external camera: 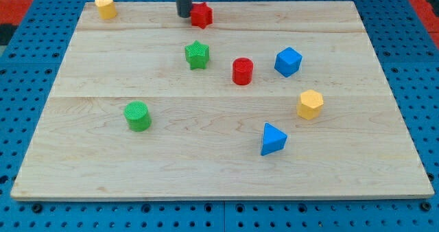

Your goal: Move the green star to the red star

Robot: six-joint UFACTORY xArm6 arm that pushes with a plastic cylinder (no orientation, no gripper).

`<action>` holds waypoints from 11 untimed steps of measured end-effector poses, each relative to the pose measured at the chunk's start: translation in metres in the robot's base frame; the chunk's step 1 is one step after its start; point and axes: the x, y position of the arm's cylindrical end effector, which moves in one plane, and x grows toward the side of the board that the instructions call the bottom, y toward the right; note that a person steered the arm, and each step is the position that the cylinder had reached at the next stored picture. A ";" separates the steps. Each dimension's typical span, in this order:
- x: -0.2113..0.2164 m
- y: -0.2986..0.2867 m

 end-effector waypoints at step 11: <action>0.176 -0.021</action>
